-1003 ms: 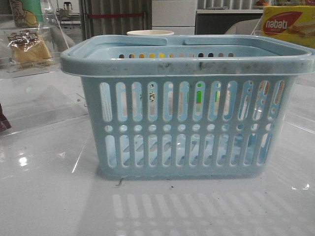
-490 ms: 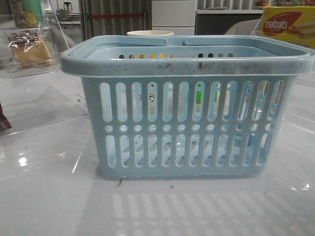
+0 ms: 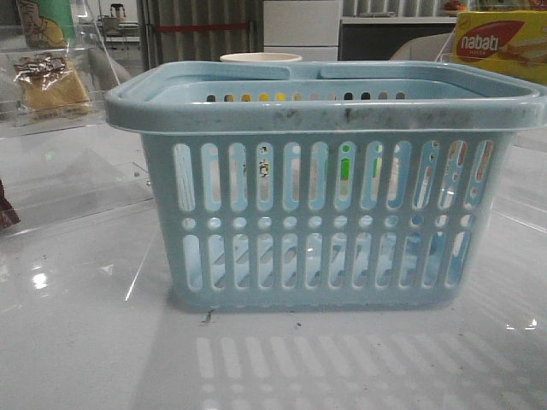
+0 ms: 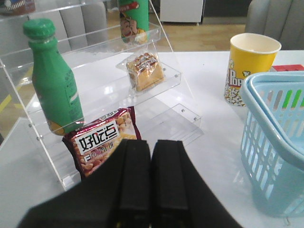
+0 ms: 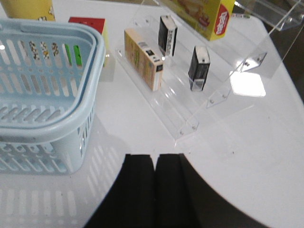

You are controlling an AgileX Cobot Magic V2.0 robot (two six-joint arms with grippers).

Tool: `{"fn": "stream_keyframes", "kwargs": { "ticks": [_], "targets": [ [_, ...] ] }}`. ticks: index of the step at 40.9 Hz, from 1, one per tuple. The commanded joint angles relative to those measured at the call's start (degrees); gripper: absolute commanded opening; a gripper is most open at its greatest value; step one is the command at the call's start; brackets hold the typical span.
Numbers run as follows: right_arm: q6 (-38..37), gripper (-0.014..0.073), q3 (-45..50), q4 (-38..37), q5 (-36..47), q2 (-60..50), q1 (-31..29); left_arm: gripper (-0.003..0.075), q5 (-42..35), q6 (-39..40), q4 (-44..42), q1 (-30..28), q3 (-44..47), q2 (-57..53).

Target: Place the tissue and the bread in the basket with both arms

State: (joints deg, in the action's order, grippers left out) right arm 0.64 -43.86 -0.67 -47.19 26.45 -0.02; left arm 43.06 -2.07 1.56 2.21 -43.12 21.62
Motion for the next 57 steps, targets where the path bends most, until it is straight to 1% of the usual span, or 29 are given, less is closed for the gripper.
{"fn": "stream_keyframes", "kwargs": {
  "ticks": [1, 8, 10, 11, 13, 16, 18, 19, 20, 21, 24, 31, 34, 39, 42, 49, 52, 57],
  "targets": [
    [0.39, 0.0057, -1.71, -0.09, 2.02, 2.18, -0.31, 0.0090, -3.53, 0.52, 0.58, 0.41, -0.49, 1.20],
    [0.44, 0.0059, -1.64, -0.09, -1.03, 4.32, -0.31, 0.0092, -3.53, 0.52, 0.58, 0.41, 1.05, 1.20],
    [0.44, 0.0069, -1.59, -0.09, -1.65, 4.75, -0.31, 0.0111, -3.25, 0.52, 0.58, 0.41, 1.10, 1.20],
    [0.44, 0.0085, -1.59, -0.09, -1.87, 4.95, -0.31, 0.0136, -3.13, 0.52, 0.58, 0.41, 1.10, 1.20],
    [0.48, 0.0146, -1.40, -0.09, -1.99, 5.24, -0.31, 0.0206, -3.01, 0.52, 0.58, 0.41, 1.10, 1.20],
    [0.48, 0.0313, -0.64, -0.09, -1.32, 5.51, -0.31, 0.0384, -3.01, 0.52, 0.58, 0.41, 1.10, 1.20],
    [0.48, 0.0414, 0.06, -0.09, -0.75, 5.63, -0.31, 0.0479, -3.01, 0.52, 0.58, 0.41, 1.10, 1.20],
    [0.48, 0.0461, 0.30, -0.09, -0.50, 5.63, -0.31, 0.0510, -3.01, 0.52, 0.58, 0.41, 1.10, 1.20],
    [0.48, 0.0491, 0.63, -0.09, -0.34, 5.63, -0.31, 0.0538, -3.01, 0.52, 0.58, 0.41, 1.10, 1.20],
    [0.48, 0.0522, 0.83, -0.09, -0.27, 5.63, -0.31, 0.0549, -3.01, 0.52, 0.58, 0.41, 1.10, 1.20],
    [0.48, 0.0554, 1.42, -0.09, 0.15, 5.63, -0.31, 0.0546, -3.01, 0.52, 0.58, 0.41, 1.10, 1.20],
    [0.36, 0.0553, 1.51, -1.34, 1.20, 5.79, -0.31, 0.0519, -3.11, 0.52, 0.58, 0.41, 1.10, 1.20],
    [-1.46, 0.0553, 1.22, -4.49, 1.52, 6.93, -0.50, 0.0504, -3.11, 0.52, 0.58, 0.41, 1.10, 1.20],
    [-8.10, 0.0553, -0.06, -12.39, 1.44, 11.47, -1.51, 0.0475, -3.11, 0.52, 0.58, 0.41, 1.10, 1.20],
    [-9.42, 0.0553, -1.40, -14.28, 1.44, 14.83, -2.41, 0.0460, -3.11, 0.52, 0.58, 0.41, 1.10, 1.20],
    [-9.42, 0.0553, -6.91, -14.13, 1.54, 24.97, -4.46, 0.0412, -3.11, 0.52, 0.58, 0.41, 1.10, 1.20],
    [-9.23, 0.0553, -9.99, -12.68, 1.43, 29.91, -5.88, 0.0392, -3.11, 0.52, 0.58, 0.41, 1.10, 1.20],
    [-3.99, 0.0553, -16.28, -8.40, -0.30, 38.82, -8.67, 0.0363, -3.11, 0.52, 0.58, 0.41, 1.10, 1.20]
  ]
}}
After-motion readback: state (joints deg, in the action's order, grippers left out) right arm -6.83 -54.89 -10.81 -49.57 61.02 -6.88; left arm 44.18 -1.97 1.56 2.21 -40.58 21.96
